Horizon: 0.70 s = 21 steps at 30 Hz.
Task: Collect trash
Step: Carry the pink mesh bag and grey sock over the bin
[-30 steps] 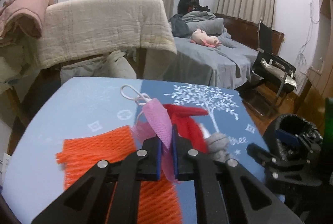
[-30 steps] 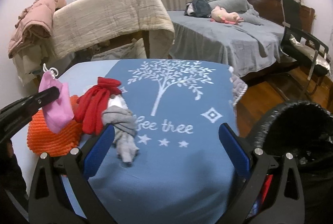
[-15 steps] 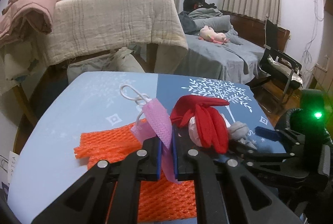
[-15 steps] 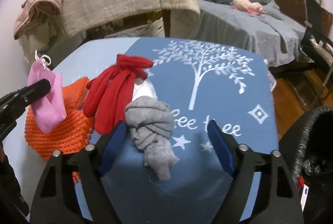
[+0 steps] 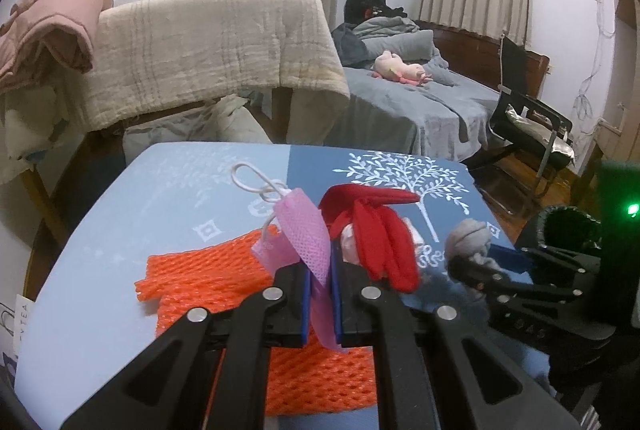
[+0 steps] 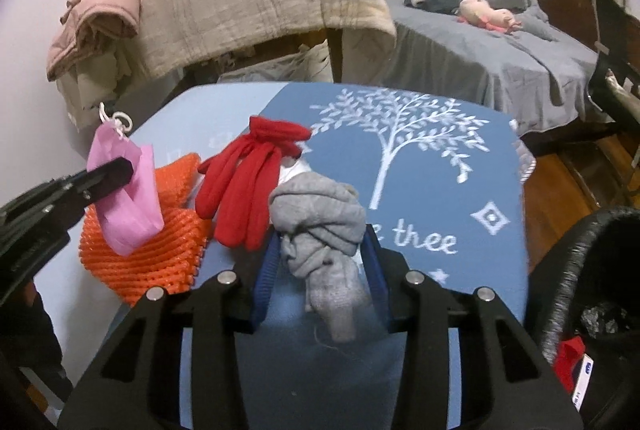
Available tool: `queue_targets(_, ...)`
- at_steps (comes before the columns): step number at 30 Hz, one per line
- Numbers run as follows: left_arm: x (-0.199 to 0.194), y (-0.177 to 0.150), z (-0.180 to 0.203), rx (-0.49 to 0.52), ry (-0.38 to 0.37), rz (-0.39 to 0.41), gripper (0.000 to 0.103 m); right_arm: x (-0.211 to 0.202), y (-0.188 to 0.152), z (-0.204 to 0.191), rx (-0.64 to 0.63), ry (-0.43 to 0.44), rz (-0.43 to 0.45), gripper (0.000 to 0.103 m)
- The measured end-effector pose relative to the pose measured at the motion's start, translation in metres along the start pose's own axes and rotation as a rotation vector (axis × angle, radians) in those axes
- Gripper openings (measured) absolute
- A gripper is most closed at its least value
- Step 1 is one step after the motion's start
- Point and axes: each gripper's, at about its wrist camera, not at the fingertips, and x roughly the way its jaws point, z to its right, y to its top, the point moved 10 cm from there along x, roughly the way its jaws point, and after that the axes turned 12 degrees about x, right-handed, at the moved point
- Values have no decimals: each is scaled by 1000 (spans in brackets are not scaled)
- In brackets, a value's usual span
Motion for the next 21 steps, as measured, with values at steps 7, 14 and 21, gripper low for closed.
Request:
queue_targets(7,-13,9,23,25,-27,22,8,-38,12,11,34,-5,62,40)
queue_targets(14,-27,20,49,50,-55,43,8,-79,21,22,49,-11,122,40)
queue_targets(21,-39,30,76,74,-88,64,8,-113,26,36,60,-22,171,40)
